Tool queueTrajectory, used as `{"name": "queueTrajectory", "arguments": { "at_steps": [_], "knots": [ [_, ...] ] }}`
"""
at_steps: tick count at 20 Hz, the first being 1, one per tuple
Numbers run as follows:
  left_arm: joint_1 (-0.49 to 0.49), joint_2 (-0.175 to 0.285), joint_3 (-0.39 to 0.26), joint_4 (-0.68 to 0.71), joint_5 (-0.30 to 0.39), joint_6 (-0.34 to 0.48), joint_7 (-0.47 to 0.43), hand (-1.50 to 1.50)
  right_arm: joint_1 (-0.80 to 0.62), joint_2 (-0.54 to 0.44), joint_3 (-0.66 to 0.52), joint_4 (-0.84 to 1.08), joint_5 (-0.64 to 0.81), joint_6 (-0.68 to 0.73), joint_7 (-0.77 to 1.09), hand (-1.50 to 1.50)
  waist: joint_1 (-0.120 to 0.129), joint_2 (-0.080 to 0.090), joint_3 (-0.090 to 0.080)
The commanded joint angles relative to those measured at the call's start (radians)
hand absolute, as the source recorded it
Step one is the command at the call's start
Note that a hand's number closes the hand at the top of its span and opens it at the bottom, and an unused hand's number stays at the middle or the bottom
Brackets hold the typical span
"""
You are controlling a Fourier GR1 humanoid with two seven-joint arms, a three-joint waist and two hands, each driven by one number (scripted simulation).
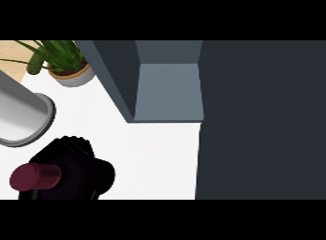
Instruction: Pick up the wine, place it into the cabinet and close the cabinet
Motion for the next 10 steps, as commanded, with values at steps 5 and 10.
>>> {"name": "queueTrajectory", "arguments": {
  "at_steps": [5,10],
  "knots": [
    [-0.151,-0.080,-0.130,-0.121,-0.110,0.117,0.266,1.50,0.010,0.011,-0.019,-0.080,-0.066,0.003,0.014,-1.50,-0.002,0.002,0.000],
    [-0.261,-0.203,-0.186,-0.036,-0.178,0.181,0.295,1.50,0.036,0.023,-0.013,-0.040,-0.051,0.040,-0.035,-1.50,-0.003,0.003,0.000]
  ]
}}
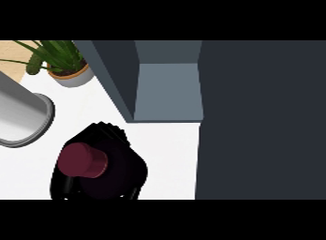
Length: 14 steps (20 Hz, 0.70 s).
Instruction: Pick up the wine, place it into the cabinet and close the cabinet
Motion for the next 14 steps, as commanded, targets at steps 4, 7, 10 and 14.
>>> {"name": "queueTrajectory", "arguments": {
  "at_steps": [4,7,10,14],
  "knots": [
    [-0.243,-0.094,-0.035,0.063,-0.059,0.130,0.155,1.50,0.028,0.005,-0.014,-0.117,-0.083,-0.006,0.043,-1.50,-0.004,0.001,0.000],
    [-0.316,-0.096,-0.101,0.057,-0.089,0.257,0.230,1.50,0.029,0.008,-0.025,-0.104,-0.093,-0.005,0.039,-1.50,-0.005,0.000,0.000],
    [-0.380,-0.096,-0.114,0.146,-0.110,0.305,0.192,1.50,0.105,0.048,0.025,-0.142,-0.049,0.008,-0.003,-1.50,-0.010,0.000,0.000],
    [-0.438,-0.097,-0.161,0.189,-0.114,0.398,0.215,1.50,0.088,0.002,-0.036,-0.156,-0.107,0.011,0.050,-1.50,-0.007,0.000,0.000]
  ]
}}
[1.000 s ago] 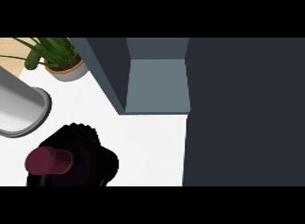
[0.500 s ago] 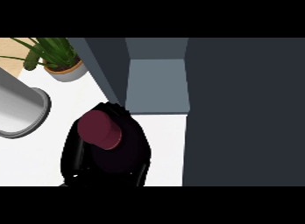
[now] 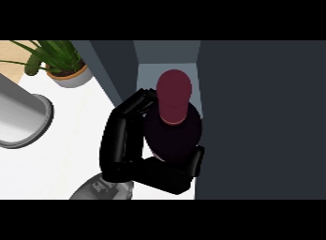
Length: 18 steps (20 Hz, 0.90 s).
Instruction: Pick up the wine, place it into the cabinet and close the cabinet
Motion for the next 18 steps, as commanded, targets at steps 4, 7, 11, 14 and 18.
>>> {"name": "queueTrajectory", "arguments": {
  "at_steps": [4,7,11,14,18],
  "knots": [
    [-0.137,-0.004,-0.040,0.139,0.036,0.140,-0.022,1.50,0.054,-0.007,-0.035,-0.101,-0.091,0.038,-0.006,-1.50,0.000,0.001,0.000],
    [-0.176,-0.004,-0.070,0.183,-0.006,0.203,-0.016,1.50,0.046,0.005,0.005,-0.155,-0.070,-0.005,0.059,-1.50,-0.002,0.000,0.000],
    [-0.148,-0.002,0.014,0.168,0.011,0.107,-0.037,1.50,0.029,-0.028,-0.058,-0.201,-0.137,-0.021,0.120,-1.50,0.002,-0.002,-0.001],
    [-0.157,-0.004,-0.038,0.250,0.083,0.180,-0.128,1.50,0.069,-0.029,-0.092,-0.152,-0.166,0.043,0.022,-1.50,-0.012,0.001,0.000],
    [-0.225,-0.004,0.004,0.288,0.139,0.177,-0.104,1.50,0.002,-0.020,-0.052,-0.103,-0.097,0.010,0.040,-1.50,0.001,0.001,0.000]
  ]
}}
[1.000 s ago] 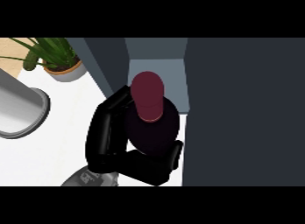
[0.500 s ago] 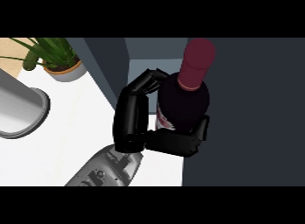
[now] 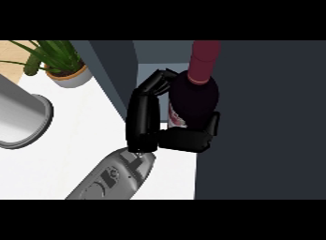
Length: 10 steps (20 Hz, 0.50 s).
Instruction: Pick up the wine, place it into the cabinet and close the cabinet
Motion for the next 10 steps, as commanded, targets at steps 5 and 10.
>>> {"name": "queueTrajectory", "arguments": {
  "at_steps": [5,10],
  "knots": [
    [0.086,0.000,0.070,0.056,0.114,-0.074,-0.179,1.50,0.045,0.016,0.004,-0.147,-0.060,-0.024,0.051,-1.50,0.004,0.001,0.000],
    [0.129,0.000,-0.007,0.110,0.108,-0.015,-0.249,1.50,0.024,-0.015,-0.023,-0.157,-0.094,-0.024,0.086,-1.50,0.006,-0.001,0.000]
  ]
}}
